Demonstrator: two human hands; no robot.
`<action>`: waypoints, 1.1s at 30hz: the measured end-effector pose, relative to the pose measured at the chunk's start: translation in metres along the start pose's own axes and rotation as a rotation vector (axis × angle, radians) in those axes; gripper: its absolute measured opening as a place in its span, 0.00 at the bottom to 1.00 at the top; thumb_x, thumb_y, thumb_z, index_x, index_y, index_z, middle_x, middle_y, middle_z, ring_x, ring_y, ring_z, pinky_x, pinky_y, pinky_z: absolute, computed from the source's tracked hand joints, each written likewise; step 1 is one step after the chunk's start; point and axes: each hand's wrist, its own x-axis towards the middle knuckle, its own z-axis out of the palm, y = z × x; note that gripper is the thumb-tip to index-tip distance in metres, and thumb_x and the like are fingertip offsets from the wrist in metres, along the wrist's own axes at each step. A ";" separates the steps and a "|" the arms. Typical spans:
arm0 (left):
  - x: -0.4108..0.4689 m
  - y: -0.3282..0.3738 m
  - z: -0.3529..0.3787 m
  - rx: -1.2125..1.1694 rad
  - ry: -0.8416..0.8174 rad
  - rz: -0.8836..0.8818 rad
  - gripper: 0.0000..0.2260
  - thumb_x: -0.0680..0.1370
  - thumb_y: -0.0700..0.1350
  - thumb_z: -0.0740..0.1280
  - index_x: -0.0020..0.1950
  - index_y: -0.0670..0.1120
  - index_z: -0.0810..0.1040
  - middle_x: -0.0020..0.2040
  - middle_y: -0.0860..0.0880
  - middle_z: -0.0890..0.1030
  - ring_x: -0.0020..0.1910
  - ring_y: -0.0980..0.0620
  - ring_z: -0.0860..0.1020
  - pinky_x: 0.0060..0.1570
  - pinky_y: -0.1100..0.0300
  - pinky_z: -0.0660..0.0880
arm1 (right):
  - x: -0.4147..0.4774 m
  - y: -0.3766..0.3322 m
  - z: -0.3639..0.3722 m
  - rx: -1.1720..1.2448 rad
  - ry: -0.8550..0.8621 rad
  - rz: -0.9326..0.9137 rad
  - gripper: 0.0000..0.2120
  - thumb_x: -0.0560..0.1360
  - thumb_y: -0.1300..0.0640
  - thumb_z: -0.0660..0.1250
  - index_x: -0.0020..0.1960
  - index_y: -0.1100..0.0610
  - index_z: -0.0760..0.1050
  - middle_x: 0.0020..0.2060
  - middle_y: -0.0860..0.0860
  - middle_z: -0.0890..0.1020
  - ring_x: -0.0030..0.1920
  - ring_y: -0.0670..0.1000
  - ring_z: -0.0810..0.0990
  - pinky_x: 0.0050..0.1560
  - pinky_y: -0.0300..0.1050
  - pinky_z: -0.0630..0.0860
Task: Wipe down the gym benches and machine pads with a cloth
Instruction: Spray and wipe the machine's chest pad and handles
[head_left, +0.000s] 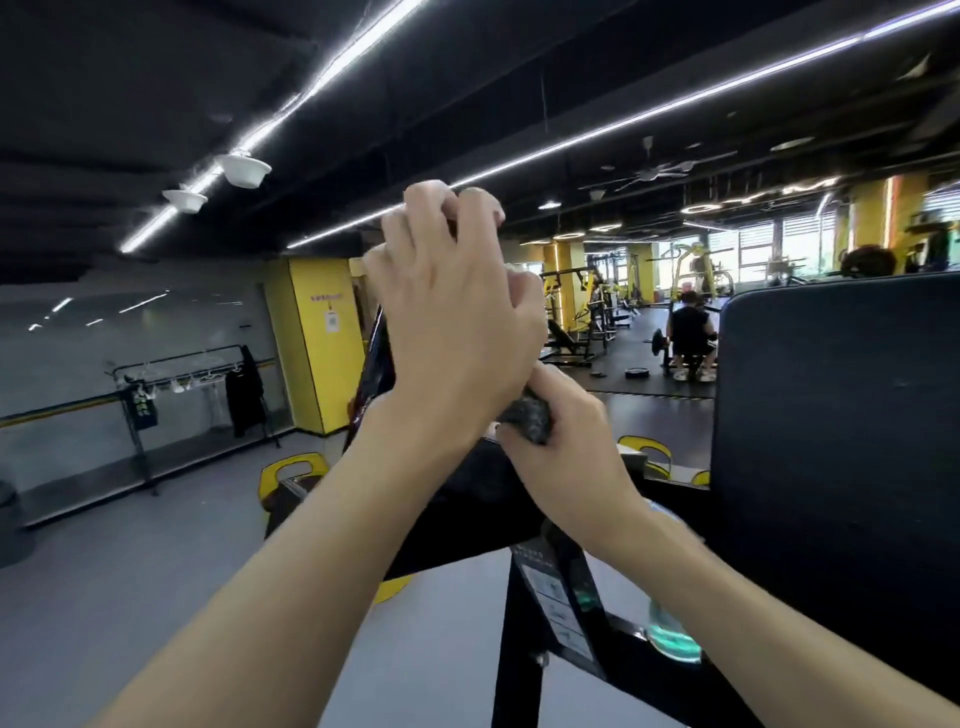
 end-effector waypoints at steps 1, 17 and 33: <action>0.000 0.012 0.007 -0.113 -0.029 0.031 0.12 0.74 0.46 0.62 0.57 0.47 0.74 0.57 0.48 0.72 0.56 0.50 0.69 0.58 0.59 0.63 | 0.001 0.003 -0.012 0.012 0.048 0.024 0.08 0.70 0.62 0.68 0.42 0.49 0.73 0.39 0.48 0.77 0.39 0.50 0.74 0.39 0.45 0.71; -0.154 0.101 0.238 -0.673 -0.974 -0.593 0.06 0.76 0.43 0.60 0.45 0.49 0.77 0.47 0.48 0.81 0.50 0.43 0.79 0.50 0.52 0.77 | -0.070 0.159 -0.187 -0.718 -0.010 0.706 0.19 0.76 0.68 0.61 0.63 0.52 0.71 0.56 0.53 0.68 0.49 0.54 0.74 0.50 0.49 0.76; -0.246 0.075 0.345 -0.508 -1.169 -0.836 0.44 0.72 0.56 0.76 0.74 0.45 0.50 0.68 0.39 0.62 0.62 0.35 0.73 0.57 0.44 0.74 | -0.122 0.220 -0.168 -0.690 0.017 0.723 0.28 0.66 0.79 0.56 0.53 0.51 0.72 0.57 0.47 0.59 0.54 0.52 0.68 0.49 0.40 0.75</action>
